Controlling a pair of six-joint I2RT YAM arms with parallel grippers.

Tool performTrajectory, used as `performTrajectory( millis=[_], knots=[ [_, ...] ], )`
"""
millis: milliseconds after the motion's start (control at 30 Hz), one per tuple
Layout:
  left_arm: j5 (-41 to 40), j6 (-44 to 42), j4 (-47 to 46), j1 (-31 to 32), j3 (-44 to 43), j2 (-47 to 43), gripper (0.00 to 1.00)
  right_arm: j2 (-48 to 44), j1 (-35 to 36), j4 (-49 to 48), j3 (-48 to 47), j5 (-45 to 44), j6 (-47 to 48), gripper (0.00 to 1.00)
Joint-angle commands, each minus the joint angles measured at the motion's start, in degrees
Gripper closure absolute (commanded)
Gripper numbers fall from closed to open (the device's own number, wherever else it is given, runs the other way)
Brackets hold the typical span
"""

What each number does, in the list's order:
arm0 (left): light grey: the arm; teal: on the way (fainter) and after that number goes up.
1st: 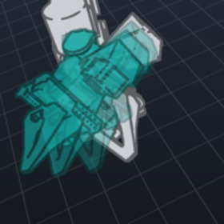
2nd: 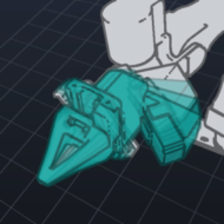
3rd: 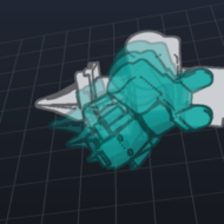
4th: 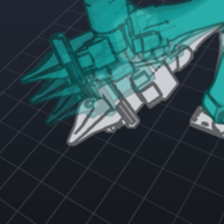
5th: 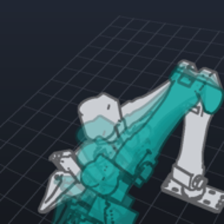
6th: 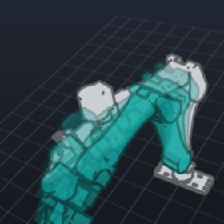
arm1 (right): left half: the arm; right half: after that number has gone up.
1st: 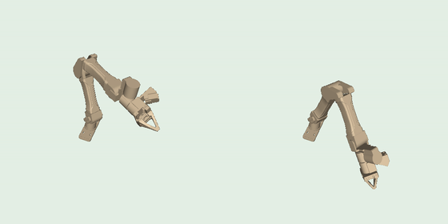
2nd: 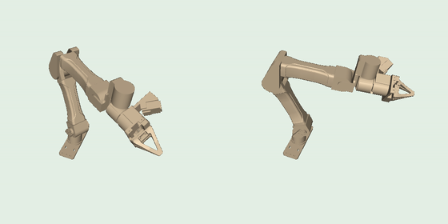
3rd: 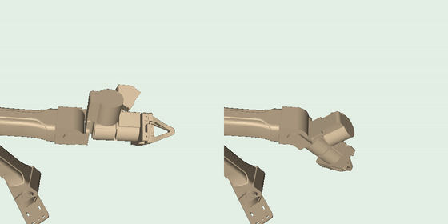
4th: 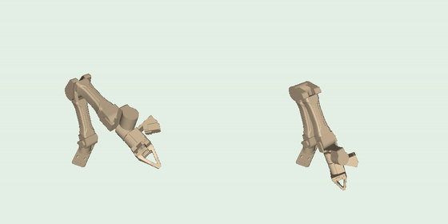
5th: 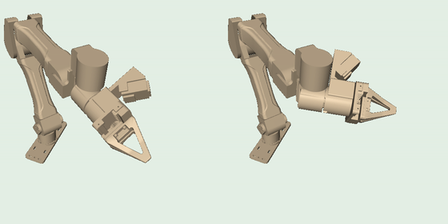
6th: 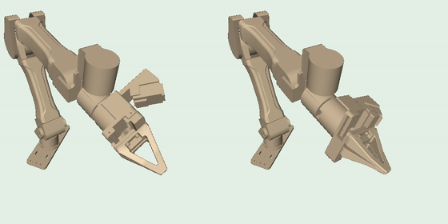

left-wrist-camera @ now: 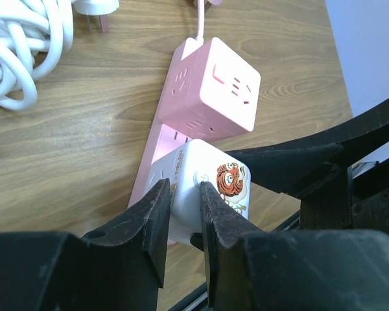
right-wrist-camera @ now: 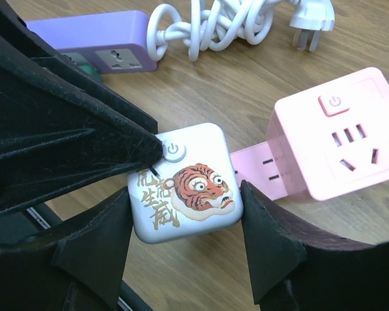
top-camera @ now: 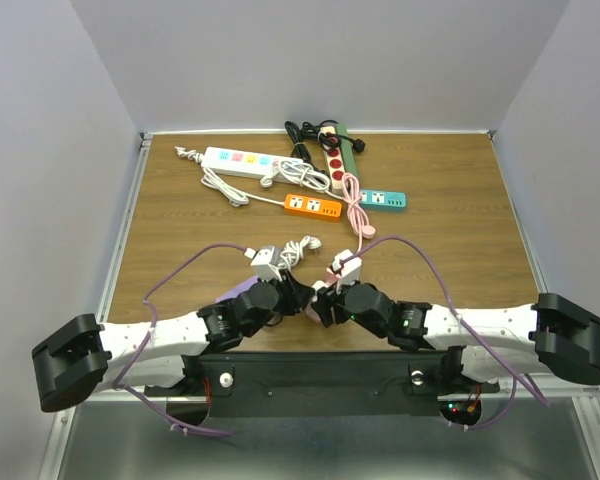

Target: Insert the plug

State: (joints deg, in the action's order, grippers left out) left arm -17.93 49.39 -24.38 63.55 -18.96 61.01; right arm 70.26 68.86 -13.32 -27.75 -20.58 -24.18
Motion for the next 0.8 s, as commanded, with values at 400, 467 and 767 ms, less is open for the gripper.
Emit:
performTrajectory(
  millis=[400, 467, 767],
  knots=[
    [18.55, 7.74, 6.89, 13.0, 4.29, 1.64, 0.88, 7.35, 7.78, 13.06, 1.3, 12.76, -13.79, 0.99],
    [18.55, 8.35, 6.89, 13.09, 4.28, 3.4, 0.89, 7.96, 7.78, 14.89, -0.46, 11.62, -12.74, 0.99],
    [18.81, 14.24, 7.59, 13.09, 8.15, 4.12, 0.96, 15.34, 7.78, 18.15, -7.41, 11.61, -8.51, 0.99]
  ],
)
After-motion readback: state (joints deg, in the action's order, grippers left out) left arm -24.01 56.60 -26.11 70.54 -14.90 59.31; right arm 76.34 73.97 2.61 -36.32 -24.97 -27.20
